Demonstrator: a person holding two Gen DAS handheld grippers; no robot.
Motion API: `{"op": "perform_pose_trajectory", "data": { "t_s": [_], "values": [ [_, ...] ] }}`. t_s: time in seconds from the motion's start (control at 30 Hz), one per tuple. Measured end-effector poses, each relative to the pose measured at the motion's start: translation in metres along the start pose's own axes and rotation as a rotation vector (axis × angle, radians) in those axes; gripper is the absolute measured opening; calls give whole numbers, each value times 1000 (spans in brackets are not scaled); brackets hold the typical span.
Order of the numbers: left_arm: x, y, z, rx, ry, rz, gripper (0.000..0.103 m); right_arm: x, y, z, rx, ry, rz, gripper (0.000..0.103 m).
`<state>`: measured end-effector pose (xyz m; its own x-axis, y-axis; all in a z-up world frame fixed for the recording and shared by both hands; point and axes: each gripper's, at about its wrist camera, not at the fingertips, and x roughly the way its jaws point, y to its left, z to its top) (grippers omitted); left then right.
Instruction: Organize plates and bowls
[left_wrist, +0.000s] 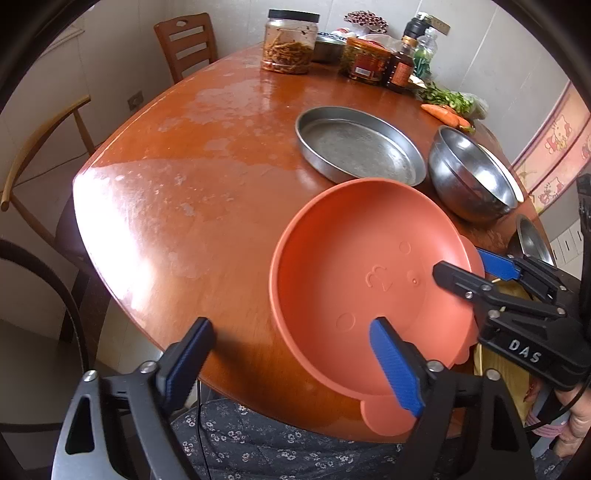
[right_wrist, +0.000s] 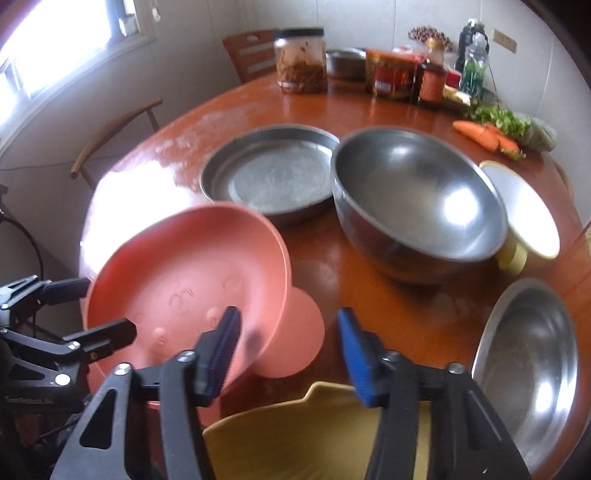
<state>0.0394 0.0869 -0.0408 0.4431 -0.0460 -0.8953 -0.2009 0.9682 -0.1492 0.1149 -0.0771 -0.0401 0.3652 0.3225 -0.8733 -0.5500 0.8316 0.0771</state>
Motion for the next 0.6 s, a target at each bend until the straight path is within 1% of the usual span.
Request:
{"op": "perform_pose_trajectory", "data": {
  "t_s": [0.03,0.07,0.1,0.13,0.17,0.2,0.33,0.37,0.47,0.6],
  "values": [
    [0,0,0,2,-2,0,82,0,0,-1,-2,-4,-1,53],
    [0,-1,1,1,-4,-2,78,-2,1,-1,-3,-18,0,49],
    [-1,-1,2,2,-11,-14,73,-4,2,0,-5,-29,2,42],
    [-1,0,3,2,-16,-20,69,-4,3,1,-10,-33,4,40],
    [-2,0,4,2,-21,-33,56,-4,5,2,-20,-36,2,37],
    [-3,2,4,-2,-23,-71,43,-4,6,3,-27,-33,-5,33],
    [-3,11,7,-30,-24,-109,42,-3,13,7,-34,-36,-30,34],
    [-3,15,7,-39,-26,-111,40,-2,14,8,-30,-36,-27,34],
    [-6,29,10,-66,-44,-102,40,-2,21,14,-28,-36,-15,34],
    [-10,49,19,-92,-81,-56,40,-3,42,22,-63,-49,5,34]
  ]
}}
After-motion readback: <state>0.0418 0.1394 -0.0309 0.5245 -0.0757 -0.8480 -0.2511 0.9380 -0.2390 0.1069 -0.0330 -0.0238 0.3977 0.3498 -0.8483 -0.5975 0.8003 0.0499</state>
